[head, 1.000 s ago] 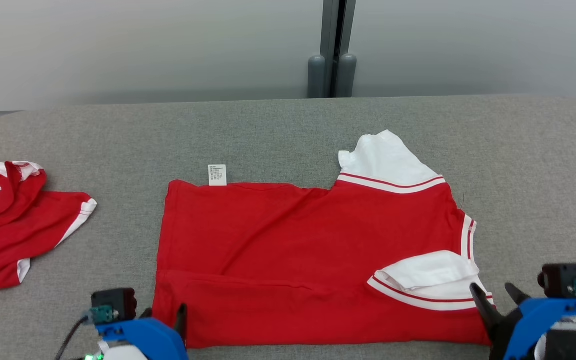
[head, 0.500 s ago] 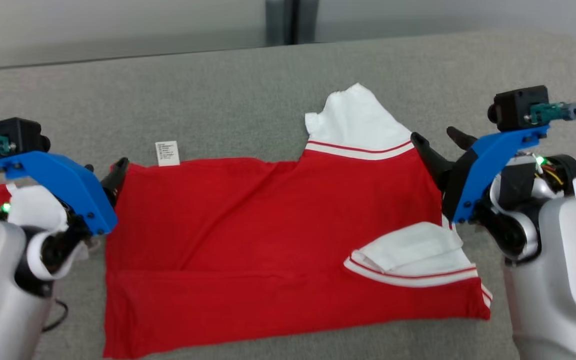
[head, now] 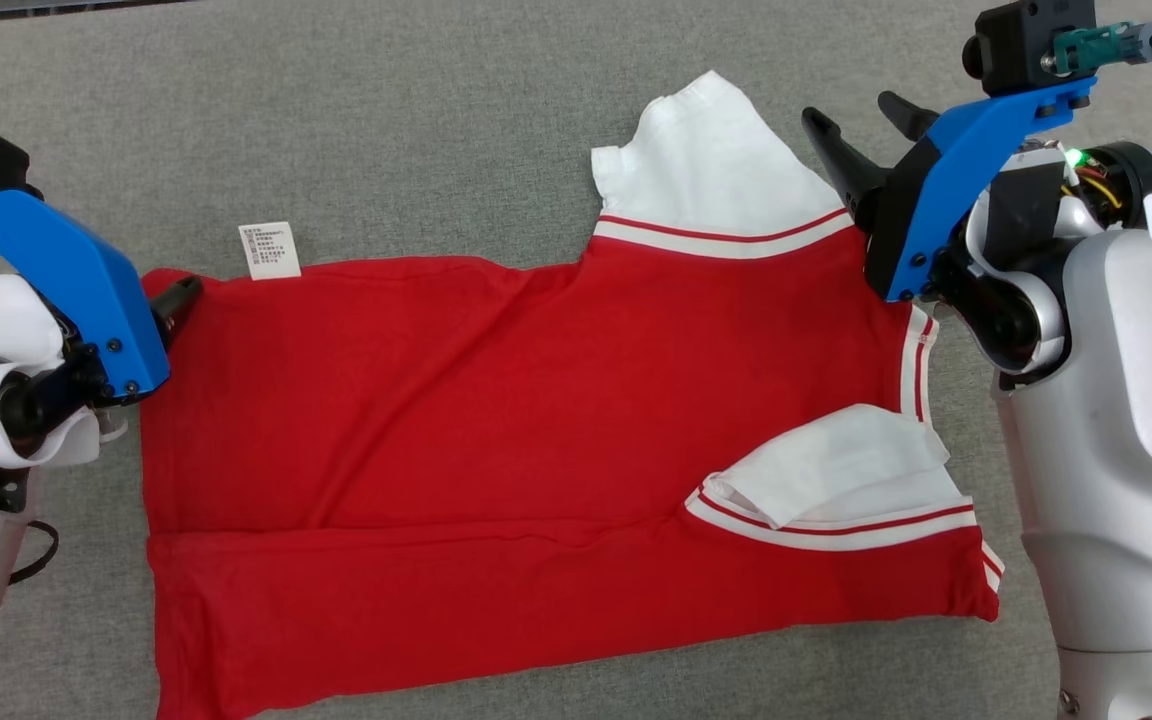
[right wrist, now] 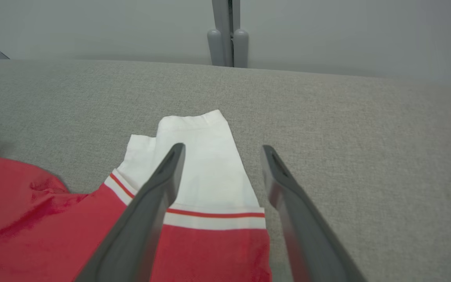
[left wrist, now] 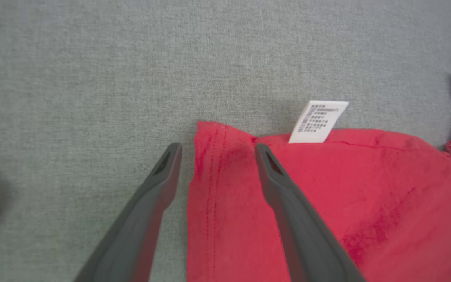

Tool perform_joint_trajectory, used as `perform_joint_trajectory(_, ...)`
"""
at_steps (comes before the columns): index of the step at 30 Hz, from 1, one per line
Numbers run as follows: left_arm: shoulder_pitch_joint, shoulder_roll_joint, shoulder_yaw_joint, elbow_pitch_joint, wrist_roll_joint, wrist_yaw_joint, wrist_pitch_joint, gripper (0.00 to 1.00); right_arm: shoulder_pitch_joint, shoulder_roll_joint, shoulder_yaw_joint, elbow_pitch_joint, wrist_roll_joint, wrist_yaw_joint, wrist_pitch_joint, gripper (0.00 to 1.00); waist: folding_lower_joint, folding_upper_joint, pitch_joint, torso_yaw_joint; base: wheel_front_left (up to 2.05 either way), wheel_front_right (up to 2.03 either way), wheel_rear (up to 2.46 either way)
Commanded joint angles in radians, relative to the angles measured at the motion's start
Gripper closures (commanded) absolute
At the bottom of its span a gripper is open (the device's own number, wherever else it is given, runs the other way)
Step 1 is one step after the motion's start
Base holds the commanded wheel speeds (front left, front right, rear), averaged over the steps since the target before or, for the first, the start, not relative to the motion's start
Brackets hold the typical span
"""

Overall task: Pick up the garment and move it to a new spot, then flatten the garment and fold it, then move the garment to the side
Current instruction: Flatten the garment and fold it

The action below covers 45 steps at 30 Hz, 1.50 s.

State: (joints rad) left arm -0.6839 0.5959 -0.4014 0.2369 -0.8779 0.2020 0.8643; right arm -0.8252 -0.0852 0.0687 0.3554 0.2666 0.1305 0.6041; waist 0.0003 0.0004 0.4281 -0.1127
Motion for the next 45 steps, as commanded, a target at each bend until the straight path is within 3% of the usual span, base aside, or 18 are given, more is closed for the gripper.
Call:
perform_joint_trajectory(1, -0.019, 0.007, 0.000, -0.008, 0.005, 0.002, 0.005, 0.00, -0.019, -0.008, 0.003, 0.005, -0.001, 0.000, -0.006, 0.00, -0.0003, -0.0004, 0.005, 0.005, 0.00, 0.00, 0.00)
perform_joint_trajectory(16, -0.049, 0.031, -0.058, 0.007, 0.076, 0.017, 0.027, 0.00, -0.136, -0.034, 0.040, 0.115, -0.072, 0.000, -0.031, 0.00, -0.0003, -0.0004, 0.082, 0.012, 0.00, 0.00, 0.00)
perform_joint_trajectory(17, -0.044, 0.029, -0.063, 0.009, 0.068, 0.015, 0.042, 0.16, -0.145, -0.037, 0.043, 0.123, -0.077, 0.000, -0.026, 0.00, -0.0003, -0.0004, 0.085, 0.013, 0.00, 0.00, 0.00)
perform_joint_trajectory(18, -0.041, 0.028, -0.070, 0.006, 0.066, 0.010, 0.055, 0.65, -0.153, -0.041, 0.048, 0.132, -0.081, 0.000, -0.024, 0.00, -0.0003, -0.0004, 0.087, 0.014, 0.00, 0.00, 0.00)
perform_joint_trajectory(19, -0.039, 0.024, -0.077, 0.000, 0.058, 0.005, 0.068, 1.00, -0.162, -0.045, 0.052, 0.139, -0.084, 0.000, -0.018, 0.00, -0.0003, -0.0004, 0.090, 0.017, 0.00, 0.00, 0.00)
perform_joint_trajectory(31, -0.047, -0.053, -0.129, -0.073, 0.046, -0.065, 0.027, 1.00, -0.302, -0.066, 0.058, 0.319, -0.179, 0.000, 0.041, 0.00, -0.0003, -0.0004, 0.142, 0.115, 0.00, 0.00, 0.00)
perform_joint_trajectory(40, -0.075, -0.120, -0.148, -0.029, 0.055, -0.113, -0.055, 1.00, -0.333, -0.075, 0.075, 0.462, -0.211, 0.000, 0.084, 0.00, -0.0003, -0.0004, 0.161, 0.165, 0.00, 0.00, 0.00)
perform_joint_trajectory(41, -0.078, -0.122, -0.148, -0.022, 0.058, -0.115, -0.062, 1.00, -0.336, -0.074, 0.071, 0.469, -0.210, 0.000, 0.081, 0.06, -0.0003, -0.0004, 0.161, 0.167, 0.00, 0.00, 0.00)
perform_joint_trajectory(42, -0.082, -0.124, -0.144, -0.016, 0.059, -0.117, -0.075, 1.00, -0.337, -0.074, 0.068, 0.476, -0.211, 0.000, 0.080, 0.69, -0.0003, -0.0004, 0.162, 0.167, 0.00, 0.00, 0.00)
perform_joint_trajectory(43, -0.085, -0.126, -0.140, -0.011, 0.063, -0.118, -0.087, 1.00, -0.336, -0.073, 0.066, 0.480, -0.211, 0.000, 0.075, 1.00, -0.0003, -0.0004, 0.162, 0.167, 0.00, 0.00, 0.00)
perform_joint_trajectory(45, -0.092, -0.126, -0.130, -0.001, 0.072, -0.117, -0.121, 1.00, -0.342, -0.081, 0.053, 0.480, -0.218, 0.000, 0.050, 1.00, -0.0003, -0.0004, 0.162, 0.165, 0.00, 0.00, 0.00)
